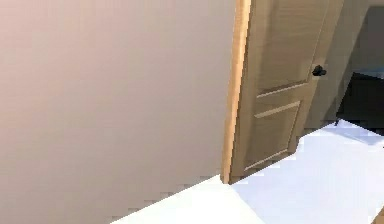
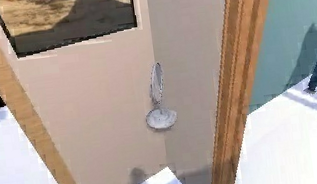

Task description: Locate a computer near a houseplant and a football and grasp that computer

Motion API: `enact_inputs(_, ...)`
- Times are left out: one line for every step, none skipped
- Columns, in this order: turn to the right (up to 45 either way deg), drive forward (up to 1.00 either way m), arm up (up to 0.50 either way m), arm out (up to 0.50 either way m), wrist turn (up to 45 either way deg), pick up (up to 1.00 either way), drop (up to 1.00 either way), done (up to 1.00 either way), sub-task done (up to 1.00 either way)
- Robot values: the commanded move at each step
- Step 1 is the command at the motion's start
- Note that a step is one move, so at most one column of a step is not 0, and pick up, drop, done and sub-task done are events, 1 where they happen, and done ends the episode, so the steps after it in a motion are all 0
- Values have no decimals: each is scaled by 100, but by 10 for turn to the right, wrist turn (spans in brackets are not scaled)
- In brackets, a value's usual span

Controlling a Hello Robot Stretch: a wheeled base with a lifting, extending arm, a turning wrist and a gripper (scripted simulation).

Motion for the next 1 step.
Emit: enact_inputs(330, 0, 0, 0, 0, 0, 0, 0, 0)
